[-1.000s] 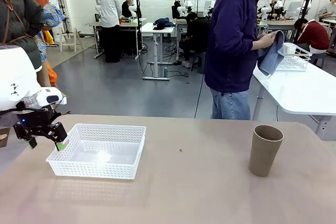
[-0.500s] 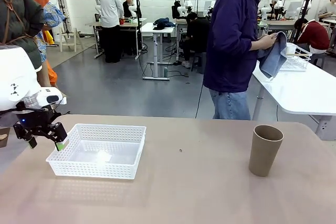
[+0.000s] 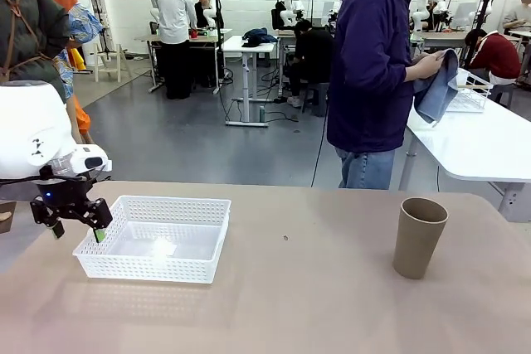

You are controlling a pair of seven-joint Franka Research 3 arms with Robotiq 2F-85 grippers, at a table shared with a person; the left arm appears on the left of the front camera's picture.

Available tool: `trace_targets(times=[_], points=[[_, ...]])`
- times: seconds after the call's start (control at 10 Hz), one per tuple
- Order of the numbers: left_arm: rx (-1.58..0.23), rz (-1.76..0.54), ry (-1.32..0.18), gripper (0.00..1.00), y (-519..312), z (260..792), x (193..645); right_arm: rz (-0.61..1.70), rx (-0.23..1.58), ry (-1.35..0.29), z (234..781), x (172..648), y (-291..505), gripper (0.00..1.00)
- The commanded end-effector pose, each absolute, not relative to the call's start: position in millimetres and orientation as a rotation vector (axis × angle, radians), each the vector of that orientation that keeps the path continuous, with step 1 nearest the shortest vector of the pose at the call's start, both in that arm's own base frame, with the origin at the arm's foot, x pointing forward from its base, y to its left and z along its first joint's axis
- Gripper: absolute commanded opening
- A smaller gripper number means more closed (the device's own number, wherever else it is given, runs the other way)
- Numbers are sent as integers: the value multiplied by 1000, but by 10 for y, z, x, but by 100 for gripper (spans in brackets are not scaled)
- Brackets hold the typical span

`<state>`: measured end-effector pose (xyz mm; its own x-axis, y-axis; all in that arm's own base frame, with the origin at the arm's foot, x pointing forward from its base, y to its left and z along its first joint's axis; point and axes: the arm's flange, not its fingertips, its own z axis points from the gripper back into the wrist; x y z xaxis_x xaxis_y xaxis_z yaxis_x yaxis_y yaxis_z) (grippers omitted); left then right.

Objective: Clean and organize the cups into the basket.
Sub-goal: Pick up the Organizing basket and move it to the center of the table, then pick up the Reusable plastic cup from the right side of the table and place it inside the Organizing basket.

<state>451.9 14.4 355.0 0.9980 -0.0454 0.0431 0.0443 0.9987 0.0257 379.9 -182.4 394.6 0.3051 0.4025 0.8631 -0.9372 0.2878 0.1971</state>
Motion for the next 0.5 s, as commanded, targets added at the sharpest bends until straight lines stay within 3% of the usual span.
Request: trace_targets(times=[0.0,0.4], points=[[88,-7,-44,100,86,3452,4625,1072,806,-839,3747,3903,-1770,100],[121,15,-29,100,13,3324,4703,1135,801,-844,3424,4112,-1685,100]])
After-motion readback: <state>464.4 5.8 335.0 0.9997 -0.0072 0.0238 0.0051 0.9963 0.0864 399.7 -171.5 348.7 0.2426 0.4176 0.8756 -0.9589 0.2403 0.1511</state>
